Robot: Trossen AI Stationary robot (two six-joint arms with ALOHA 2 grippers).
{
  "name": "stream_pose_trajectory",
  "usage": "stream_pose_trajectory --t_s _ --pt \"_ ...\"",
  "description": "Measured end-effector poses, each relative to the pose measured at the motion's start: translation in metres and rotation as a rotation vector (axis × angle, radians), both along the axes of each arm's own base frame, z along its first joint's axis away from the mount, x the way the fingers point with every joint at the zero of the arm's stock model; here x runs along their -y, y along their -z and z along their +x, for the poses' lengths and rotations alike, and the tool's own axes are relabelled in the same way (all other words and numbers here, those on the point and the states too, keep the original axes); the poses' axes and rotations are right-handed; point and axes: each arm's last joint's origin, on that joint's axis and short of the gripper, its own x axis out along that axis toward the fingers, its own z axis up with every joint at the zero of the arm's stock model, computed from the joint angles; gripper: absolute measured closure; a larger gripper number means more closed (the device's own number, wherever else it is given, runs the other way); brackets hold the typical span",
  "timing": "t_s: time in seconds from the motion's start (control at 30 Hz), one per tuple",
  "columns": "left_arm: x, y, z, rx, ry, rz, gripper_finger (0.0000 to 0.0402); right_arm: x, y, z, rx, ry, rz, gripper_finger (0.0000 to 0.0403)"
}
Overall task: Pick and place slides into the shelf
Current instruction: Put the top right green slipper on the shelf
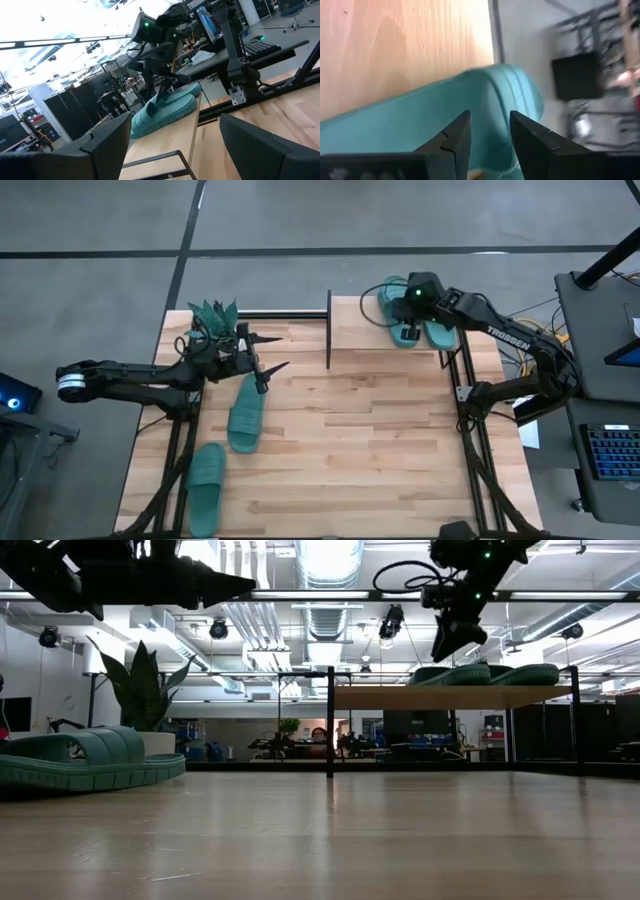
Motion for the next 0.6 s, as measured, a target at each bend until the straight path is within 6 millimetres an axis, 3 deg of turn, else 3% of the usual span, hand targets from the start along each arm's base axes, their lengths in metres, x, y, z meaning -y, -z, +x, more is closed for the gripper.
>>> stream_pose_trajectory --t_s 0.27,0.6 --pt "0.0 0.004 -0.001 -0.012 -0.001 -0.003 0.0114 -0.003 0.012 0.013 -0.08 -0.098 -0.205 0.0263" --pt "0.0 0.005 -0.001 -0.014 -0.001 -0.003 0.0114 0.009 0.029 0.021 -0.194 -0.081 -0.199 0.0244"
